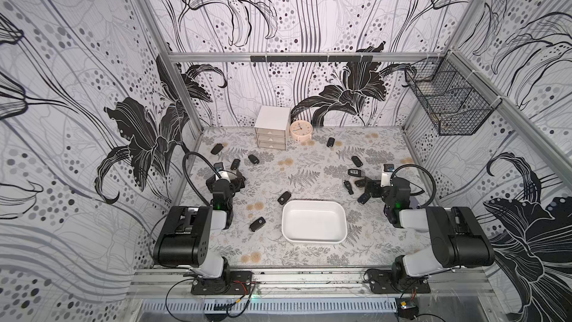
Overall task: Place the car key into the storage box
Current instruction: Move the car key to the center of the board.
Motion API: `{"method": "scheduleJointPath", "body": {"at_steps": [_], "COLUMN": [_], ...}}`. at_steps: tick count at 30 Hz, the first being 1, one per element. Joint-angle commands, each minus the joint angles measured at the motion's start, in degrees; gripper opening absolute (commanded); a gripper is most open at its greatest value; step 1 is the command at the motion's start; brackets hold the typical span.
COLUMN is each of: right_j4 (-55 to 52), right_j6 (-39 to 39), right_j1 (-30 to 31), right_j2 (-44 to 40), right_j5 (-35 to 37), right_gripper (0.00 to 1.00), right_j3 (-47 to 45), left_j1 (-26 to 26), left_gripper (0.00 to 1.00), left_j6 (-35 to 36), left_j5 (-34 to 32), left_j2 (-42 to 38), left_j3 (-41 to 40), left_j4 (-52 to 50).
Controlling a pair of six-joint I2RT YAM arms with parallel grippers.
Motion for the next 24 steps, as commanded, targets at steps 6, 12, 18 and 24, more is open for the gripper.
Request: {"method": "scheduleJointPath", "body": {"at_steps": [6,12,18,24], "right_j4": [-0.5,-0.4,-0.4,-0.4], "right_j6": [-0.8,-0.8,-0.8,-0.8], "right_j1": [0.4,0.3,0.3,0.4], "right_j2": [-0.3,-0.3,-0.3,-0.3], "right_j5": [-0.1,-0.1,-0.2,-0.2], "right_gripper": [1.00,1.00,1.00,1.00], "right_j3": [1.2,1.2,1.2,1.2], "left_j1": [0.5,0.4,0.4,1.8], "left_gripper": [0.99,0.99,1.00,0.99], "left_j6": [1.0,1.0,1.1,0.1], "left_j5": [0.2,0.2,0.2,2.2], "left_j2": [0.1,0.1,0.2,-0.1], "left_j3": [-0.4,-0.3,-0.3,0.2], "left_j4": [3.3,3.2,3.2,1.7]}}
